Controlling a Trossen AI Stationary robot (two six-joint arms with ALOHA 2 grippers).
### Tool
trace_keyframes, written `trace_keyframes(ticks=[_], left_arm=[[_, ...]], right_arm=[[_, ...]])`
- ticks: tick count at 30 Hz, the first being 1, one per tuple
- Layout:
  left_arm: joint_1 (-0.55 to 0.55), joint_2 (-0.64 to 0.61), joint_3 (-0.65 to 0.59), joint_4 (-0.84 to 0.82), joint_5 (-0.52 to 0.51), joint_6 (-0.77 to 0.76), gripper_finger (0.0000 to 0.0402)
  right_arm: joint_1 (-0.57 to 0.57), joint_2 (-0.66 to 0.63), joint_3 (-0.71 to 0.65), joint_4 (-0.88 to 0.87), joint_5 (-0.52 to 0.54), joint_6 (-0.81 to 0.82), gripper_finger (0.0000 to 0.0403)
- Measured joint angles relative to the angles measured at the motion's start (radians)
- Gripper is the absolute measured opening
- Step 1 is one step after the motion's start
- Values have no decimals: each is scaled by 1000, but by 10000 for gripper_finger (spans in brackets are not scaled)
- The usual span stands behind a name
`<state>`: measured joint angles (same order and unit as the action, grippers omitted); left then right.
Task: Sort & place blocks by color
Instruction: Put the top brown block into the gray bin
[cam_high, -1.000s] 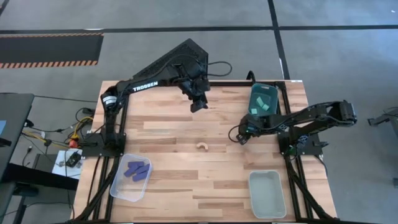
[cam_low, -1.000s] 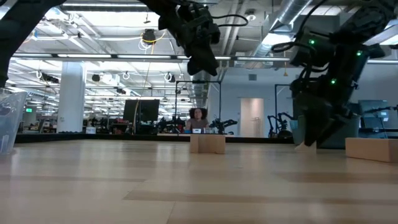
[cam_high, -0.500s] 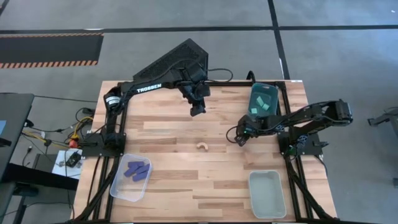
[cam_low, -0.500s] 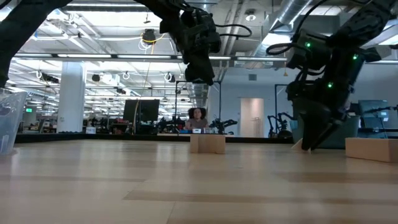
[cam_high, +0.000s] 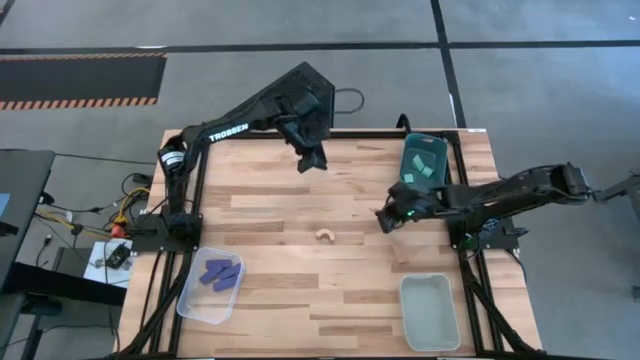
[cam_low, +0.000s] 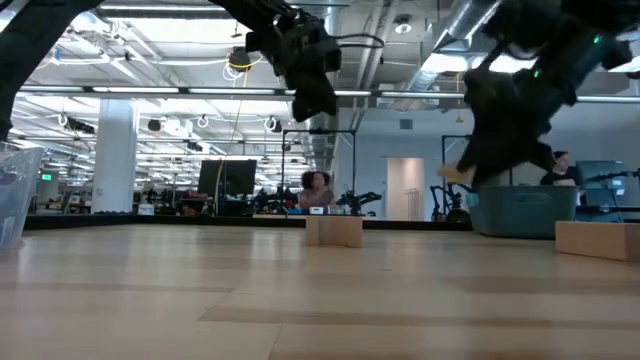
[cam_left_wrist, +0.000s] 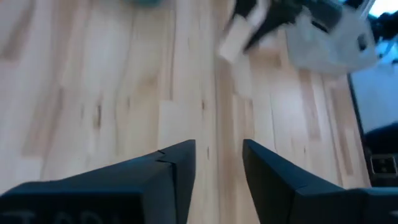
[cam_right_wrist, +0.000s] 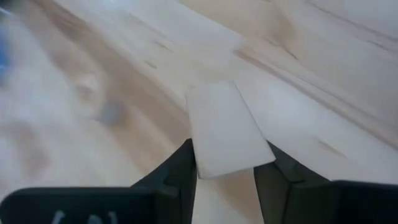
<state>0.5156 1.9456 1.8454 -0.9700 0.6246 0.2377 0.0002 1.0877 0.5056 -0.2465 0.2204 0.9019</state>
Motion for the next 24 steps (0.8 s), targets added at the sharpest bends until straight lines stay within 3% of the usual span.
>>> trace_keyframes(ticks=[5,10,17,22,24], left_arm=[[-31,-1,0,230,145,-147,78],[-130,-5,0,447,158,-165,65],[-248,-10,0,658,3,-131,87],[-316,-10,0,709,-186,-85,155],[-336,-10,0,716,-216,-26,192]], right_arm=[[56,-136,0,50,-10,67,130],[124,-271,0,82,-13,126,136],[176,-413,0,153,-14,144,137],[183,-446,0,172,-14,144,137],[183,-446,0,185,-25,145,136]])
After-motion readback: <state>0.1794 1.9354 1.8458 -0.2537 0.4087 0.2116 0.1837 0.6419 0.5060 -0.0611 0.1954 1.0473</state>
